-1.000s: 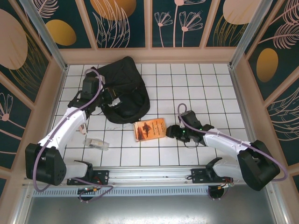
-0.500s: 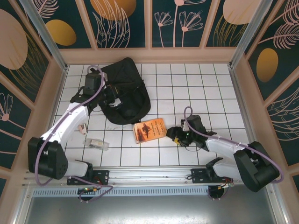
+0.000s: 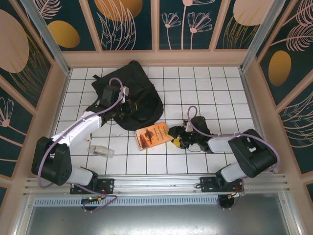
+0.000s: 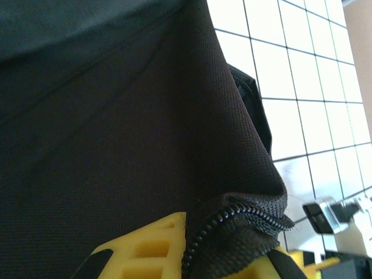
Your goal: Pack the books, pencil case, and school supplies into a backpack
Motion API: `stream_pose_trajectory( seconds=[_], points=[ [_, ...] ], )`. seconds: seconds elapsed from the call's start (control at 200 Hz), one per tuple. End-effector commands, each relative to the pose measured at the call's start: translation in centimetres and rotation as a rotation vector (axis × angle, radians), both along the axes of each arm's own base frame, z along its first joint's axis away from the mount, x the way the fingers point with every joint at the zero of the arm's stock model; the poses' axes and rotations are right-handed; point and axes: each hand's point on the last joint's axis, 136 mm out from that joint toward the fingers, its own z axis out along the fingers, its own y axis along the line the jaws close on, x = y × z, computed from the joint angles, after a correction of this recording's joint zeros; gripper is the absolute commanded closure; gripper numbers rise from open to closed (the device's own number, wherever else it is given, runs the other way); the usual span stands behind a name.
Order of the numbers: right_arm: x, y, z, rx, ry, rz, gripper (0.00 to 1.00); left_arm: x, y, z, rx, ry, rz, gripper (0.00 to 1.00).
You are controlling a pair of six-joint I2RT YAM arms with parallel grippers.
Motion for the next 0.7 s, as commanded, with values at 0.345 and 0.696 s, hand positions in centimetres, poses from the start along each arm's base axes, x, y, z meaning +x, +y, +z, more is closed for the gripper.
stream_pose_trajectory(
  seconds=[0.345,0.696],
  points=[
    [2.4,-1.3,1.0,-0.220,-0.102,-0.105,0.34,-1.8,0.3,1.7,-0.039,0.000,0.024,1.00],
    [-4.6,-0.2,-1.2,-0.293,0.131,0.012,0.35,-0.9,1.2,2.3,0.025,-0.020,0.063,1.00]
  ],
)
